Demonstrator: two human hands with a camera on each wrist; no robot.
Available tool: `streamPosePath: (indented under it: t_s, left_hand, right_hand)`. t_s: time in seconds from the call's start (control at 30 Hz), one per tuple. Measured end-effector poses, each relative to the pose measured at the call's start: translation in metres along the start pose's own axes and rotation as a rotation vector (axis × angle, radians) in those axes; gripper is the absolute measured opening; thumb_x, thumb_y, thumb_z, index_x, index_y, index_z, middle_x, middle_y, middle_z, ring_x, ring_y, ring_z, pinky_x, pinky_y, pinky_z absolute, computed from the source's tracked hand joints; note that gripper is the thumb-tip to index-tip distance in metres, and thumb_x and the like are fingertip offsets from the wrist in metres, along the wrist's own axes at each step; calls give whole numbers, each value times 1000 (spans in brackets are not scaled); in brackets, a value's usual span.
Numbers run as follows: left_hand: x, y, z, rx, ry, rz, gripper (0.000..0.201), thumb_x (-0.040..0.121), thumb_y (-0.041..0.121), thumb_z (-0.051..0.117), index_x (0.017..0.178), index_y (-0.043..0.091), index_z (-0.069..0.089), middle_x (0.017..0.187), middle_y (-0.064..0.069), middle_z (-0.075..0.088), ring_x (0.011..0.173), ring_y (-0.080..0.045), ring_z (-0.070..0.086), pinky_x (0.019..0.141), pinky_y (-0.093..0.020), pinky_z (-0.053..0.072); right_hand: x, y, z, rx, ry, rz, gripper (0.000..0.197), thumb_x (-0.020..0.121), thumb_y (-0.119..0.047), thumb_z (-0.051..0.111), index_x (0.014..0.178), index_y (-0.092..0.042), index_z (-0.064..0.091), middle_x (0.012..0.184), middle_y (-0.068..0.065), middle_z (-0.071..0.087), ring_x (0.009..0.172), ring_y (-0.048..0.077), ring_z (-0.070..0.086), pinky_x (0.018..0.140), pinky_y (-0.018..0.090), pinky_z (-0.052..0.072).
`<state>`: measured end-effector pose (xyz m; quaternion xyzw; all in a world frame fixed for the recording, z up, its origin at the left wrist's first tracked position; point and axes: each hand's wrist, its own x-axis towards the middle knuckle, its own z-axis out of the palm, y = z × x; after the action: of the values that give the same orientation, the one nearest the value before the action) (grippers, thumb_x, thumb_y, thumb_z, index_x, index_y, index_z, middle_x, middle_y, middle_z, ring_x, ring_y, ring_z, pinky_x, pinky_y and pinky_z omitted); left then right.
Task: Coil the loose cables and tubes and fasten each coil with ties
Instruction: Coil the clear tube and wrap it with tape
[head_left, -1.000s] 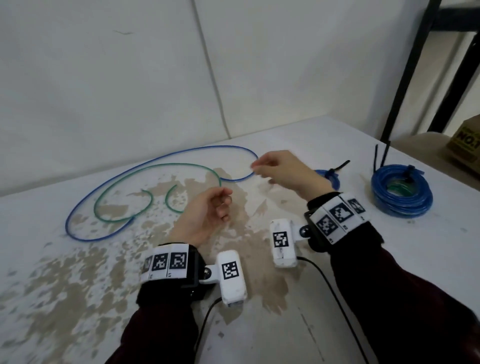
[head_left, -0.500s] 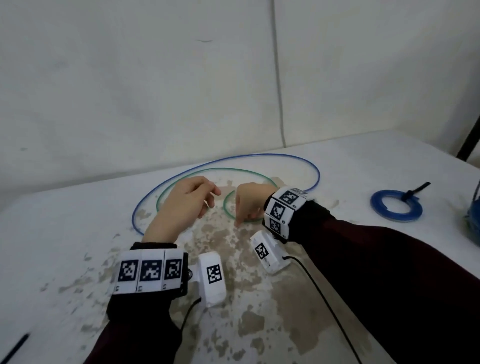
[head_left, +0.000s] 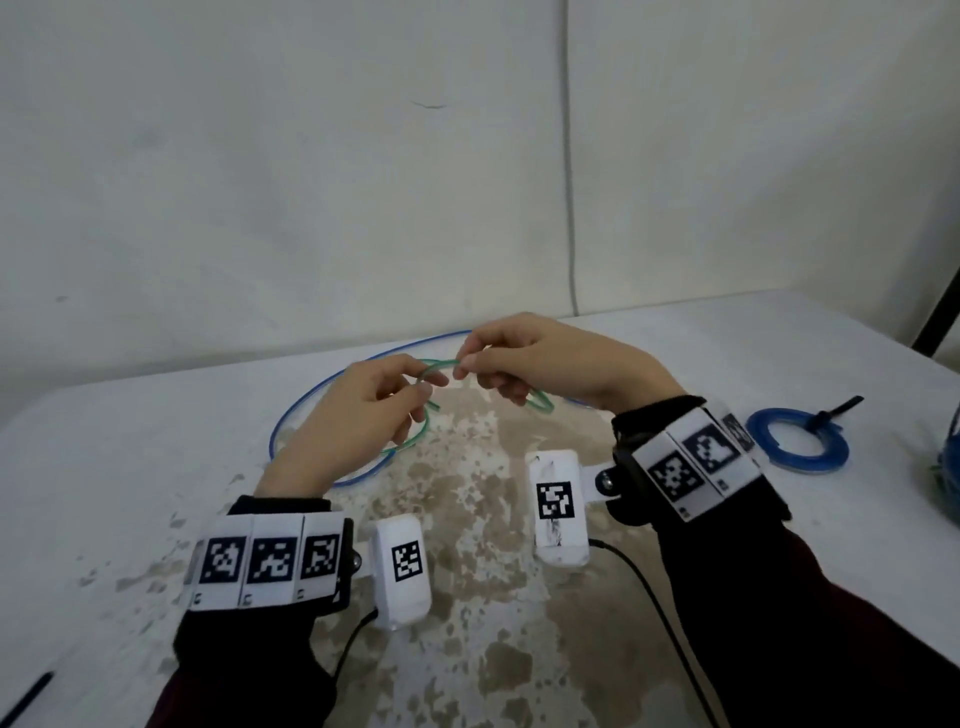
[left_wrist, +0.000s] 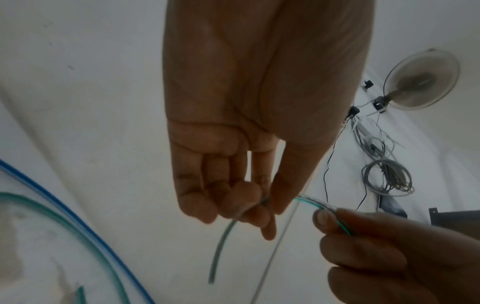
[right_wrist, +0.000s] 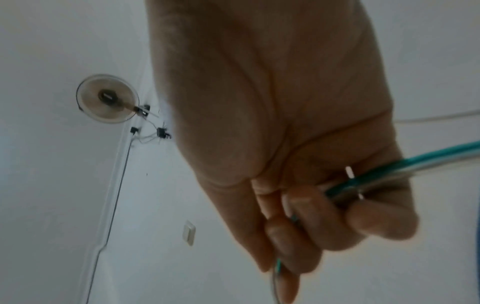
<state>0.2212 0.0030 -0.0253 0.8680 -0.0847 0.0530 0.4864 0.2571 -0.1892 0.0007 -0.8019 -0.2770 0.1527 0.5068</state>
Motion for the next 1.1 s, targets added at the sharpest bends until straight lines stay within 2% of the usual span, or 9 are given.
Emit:
streamPosePath:
  t_s: [0.17, 0.3, 0.4, 0.63, 0.7, 0.8, 0.87, 0.97, 1.1]
  left_hand:
    - [-5, 9, -13, 33, -1, 66, 19, 95, 24, 55, 88, 18, 72, 55, 5, 57, 50, -12, 47, 57, -20, 40]
    - [-12, 18, -15, -96, -80, 72, 23, 95, 20, 54, 89, 7, 72, 56, -1, 57, 50, -11, 48, 60, -21, 44]
    - [-15, 26, -14, -213, -57, 69, 23, 95, 17, 54, 93, 0, 68, 53, -2, 55, 45, -12, 45, 63, -26, 46]
    - [-11, 40, -21, -176, -42, 69, 34, 99, 29, 45, 92, 4, 67, 42, -3, 48, 38, -12, 37, 42, -16, 32]
    - [-9, 39, -24, -179, -34, 74, 31, 99, 26, 45, 93, 5, 67, 41, 0, 47, 37, -10, 34, 41, -16, 30]
    - [-5, 36, -26, -295, 110, 98, 29, 100, 22, 44, 87, 6, 63, 41, 0, 45, 39, -13, 32, 40, -16, 29]
    - [-5, 35, -26, -289, 147, 97, 30, 100, 21, 45, 83, 5, 64, 42, -1, 41, 39, -11, 31, 41, -18, 27]
    - [-9, 34, -24, -195, 16, 58, 30, 97, 20, 51, 85, 3, 72, 47, -1, 41, 42, -10, 33, 43, -19, 30]
    - [-10, 34, -22, -282, -54, 48, 15, 94, 8, 52, 92, 5, 67, 50, -2, 53, 39, -13, 37, 46, -21, 41]
  right_hand:
    - [-14, 1, 1, 232, 194, -145, 24, 101, -18, 42, 89, -10, 61, 53, -14, 34, 48, 6, 29, 53, 20, 33]
    - [-16, 5, 4, 352, 295, -101, 28, 102, -20, 40, 86, -11, 60, 54, -9, 32, 46, 8, 24, 46, 20, 30]
    - [-16, 6, 6, 268, 325, -47, 27, 102, -25, 41, 86, -14, 61, 53, -8, 32, 46, 10, 24, 47, 21, 32]
    - [-16, -13, 1, 145, 291, -73, 28, 101, -25, 43, 87, -12, 64, 48, -12, 29, 44, 8, 22, 43, 18, 23]
    - [-15, -15, -1, 166, 290, -86, 29, 101, -24, 43, 89, -10, 65, 52, -8, 36, 46, 9, 30, 46, 19, 32]
    - [-15, -14, -2, 79, 289, -71, 33, 102, -24, 40, 83, -10, 64, 57, -4, 48, 56, 12, 46, 67, 27, 44]
    - [-15, -13, -4, 100, 321, -67, 34, 102, -25, 40, 75, -11, 57, 53, -6, 37, 52, 11, 36, 65, 28, 42]
    - [-18, -16, -10, 125, 398, -64, 34, 101, -25, 42, 72, -14, 55, 48, -11, 31, 46, 9, 26, 49, 21, 30]
    - [-18, -22, -8, 261, 334, -60, 35, 101, -12, 34, 79, -9, 62, 55, -4, 28, 50, 11, 22, 48, 22, 22]
